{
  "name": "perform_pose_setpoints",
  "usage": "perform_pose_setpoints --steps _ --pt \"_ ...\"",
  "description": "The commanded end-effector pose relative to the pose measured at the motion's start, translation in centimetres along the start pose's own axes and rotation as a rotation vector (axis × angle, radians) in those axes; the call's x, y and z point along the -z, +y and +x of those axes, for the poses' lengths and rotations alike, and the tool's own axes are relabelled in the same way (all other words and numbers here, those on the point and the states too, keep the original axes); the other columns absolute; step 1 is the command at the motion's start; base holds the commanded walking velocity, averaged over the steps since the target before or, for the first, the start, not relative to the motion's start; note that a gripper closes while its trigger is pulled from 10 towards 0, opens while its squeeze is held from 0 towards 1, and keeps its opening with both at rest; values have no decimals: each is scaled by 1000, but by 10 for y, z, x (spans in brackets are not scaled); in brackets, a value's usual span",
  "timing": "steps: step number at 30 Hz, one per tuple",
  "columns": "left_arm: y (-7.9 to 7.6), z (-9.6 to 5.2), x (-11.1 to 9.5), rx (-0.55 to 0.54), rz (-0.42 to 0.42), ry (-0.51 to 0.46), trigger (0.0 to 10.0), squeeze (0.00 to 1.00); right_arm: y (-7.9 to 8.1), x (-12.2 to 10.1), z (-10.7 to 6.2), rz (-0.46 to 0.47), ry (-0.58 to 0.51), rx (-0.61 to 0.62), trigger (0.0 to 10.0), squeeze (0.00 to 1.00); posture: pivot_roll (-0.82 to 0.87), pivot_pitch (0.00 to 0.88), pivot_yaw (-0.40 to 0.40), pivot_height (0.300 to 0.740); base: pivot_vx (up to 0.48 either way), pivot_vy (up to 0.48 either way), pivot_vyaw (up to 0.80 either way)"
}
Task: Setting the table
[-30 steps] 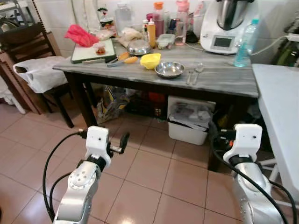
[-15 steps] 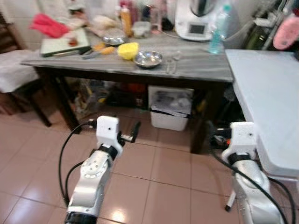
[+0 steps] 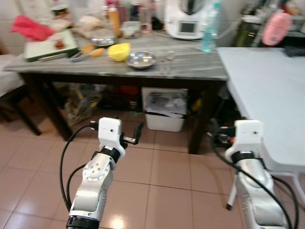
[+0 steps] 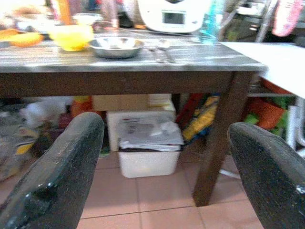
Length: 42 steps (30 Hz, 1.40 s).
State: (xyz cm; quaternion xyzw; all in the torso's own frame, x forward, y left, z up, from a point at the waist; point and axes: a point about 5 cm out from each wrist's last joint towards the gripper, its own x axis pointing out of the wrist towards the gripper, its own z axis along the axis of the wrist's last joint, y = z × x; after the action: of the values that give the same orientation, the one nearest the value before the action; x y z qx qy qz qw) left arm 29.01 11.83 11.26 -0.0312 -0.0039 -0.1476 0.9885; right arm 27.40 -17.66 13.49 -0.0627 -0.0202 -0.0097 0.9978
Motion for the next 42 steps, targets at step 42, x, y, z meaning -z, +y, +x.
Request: perform_pose_setpoints --steps 42 --pt "-12 17 -5 66 15 -17 10000 0 -9 -4 6 7 -56 94 10000 0 -67 0 72 740 0 -276 0"
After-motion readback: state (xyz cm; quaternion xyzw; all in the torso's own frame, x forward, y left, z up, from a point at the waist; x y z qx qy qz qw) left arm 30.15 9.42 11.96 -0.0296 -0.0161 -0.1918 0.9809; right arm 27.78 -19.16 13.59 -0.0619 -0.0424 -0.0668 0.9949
